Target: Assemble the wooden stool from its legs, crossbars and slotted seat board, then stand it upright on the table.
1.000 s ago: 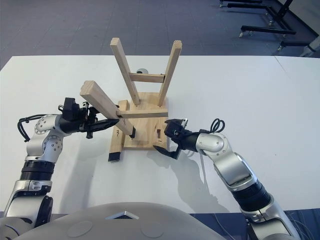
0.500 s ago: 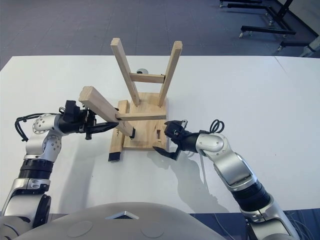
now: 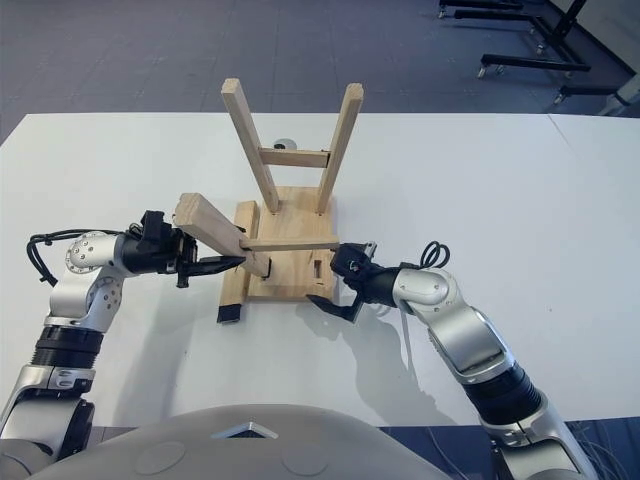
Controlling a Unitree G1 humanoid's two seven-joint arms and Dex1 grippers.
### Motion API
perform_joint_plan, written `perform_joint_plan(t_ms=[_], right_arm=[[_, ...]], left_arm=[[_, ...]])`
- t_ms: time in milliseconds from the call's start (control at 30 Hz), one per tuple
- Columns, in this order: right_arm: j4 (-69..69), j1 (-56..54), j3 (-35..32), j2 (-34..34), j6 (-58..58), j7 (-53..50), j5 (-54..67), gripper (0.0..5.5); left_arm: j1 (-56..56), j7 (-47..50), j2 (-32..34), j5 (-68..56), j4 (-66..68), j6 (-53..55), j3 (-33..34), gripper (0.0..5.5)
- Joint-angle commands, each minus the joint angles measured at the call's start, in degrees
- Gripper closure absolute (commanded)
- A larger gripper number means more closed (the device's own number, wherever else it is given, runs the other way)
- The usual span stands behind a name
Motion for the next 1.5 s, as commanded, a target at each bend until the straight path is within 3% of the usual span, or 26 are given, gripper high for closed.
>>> perform_joint_plan(t_ms=[33,233,367,467,900,1333,1500], right_arm=[[0.71,2.5,-2.41,1.3,-0.13,0.8,3.7,0.1],[5.96,12.46,-15.42,0.82,-11.86,8.45,14.09,0.1],[10.97,12.12,-21.44,2.5,-15.12,10.02,18.89,0.1],[14.16,10.07,-24.59,3.06,-15.83,9.04,20.27,0.1],[13.38,9.45,-24.68,4.83,-16.9,7.52,19.79,0.1],[13.23,10.82,-24.91,6.36,-16.43,6.89,20.78,0.1],[11.71,12.69,-26.03,6.79,-16.24,5.82,21.33,0.1]], left_arm=[[1.57,1.64,-0.71,2.66,3.37,4.46,-3.38,3.38],[0.01,1.46,0.65,1.62,5.23,4.9,-2.77,3.38],[1.71,4.85,0.7,7.27,4.75,-1.69,-4.45,3.38],[2.81,6.47,2.71,10.0,2.23,0.11,-7.42,3.38],[2.02,4.3,8.12,6.51,-0.09,7.71,-11.0,3.38],[1.56,11.57,7.12,6.56,-5.21,7.81,-4.61,1.47],[6.35,17.29,10.45,15.7,-8.53,8.99,-7.01,0.73]])
